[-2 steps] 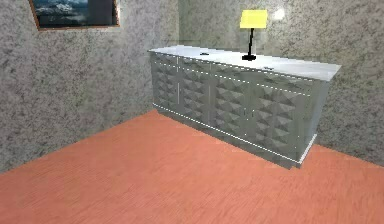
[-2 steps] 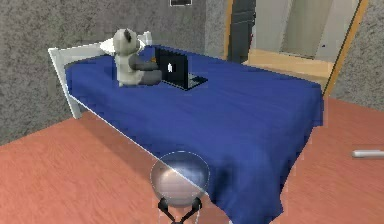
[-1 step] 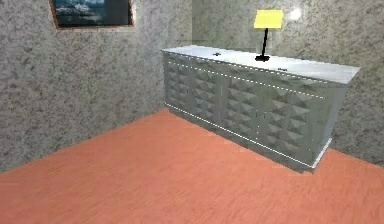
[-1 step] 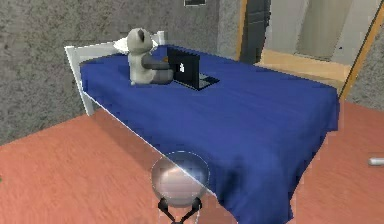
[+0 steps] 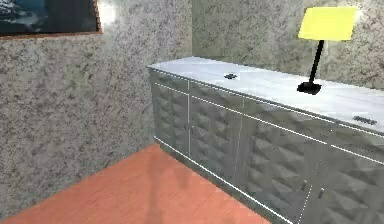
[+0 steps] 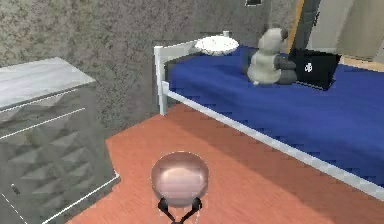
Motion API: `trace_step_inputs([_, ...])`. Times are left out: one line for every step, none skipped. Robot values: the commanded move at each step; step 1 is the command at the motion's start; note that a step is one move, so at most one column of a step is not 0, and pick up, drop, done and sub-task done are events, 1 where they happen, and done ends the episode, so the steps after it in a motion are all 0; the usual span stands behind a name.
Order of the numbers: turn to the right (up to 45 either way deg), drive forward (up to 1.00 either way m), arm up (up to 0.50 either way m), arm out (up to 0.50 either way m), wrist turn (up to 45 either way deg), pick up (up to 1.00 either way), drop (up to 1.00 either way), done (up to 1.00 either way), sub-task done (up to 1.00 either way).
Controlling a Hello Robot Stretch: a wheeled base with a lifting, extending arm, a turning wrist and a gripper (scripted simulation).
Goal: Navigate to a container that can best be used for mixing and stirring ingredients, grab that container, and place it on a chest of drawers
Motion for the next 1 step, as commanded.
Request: trace_step_inputs([0.0,0.80,0.00,0.00,0.0,0.00,0.00,0.00,0.00])
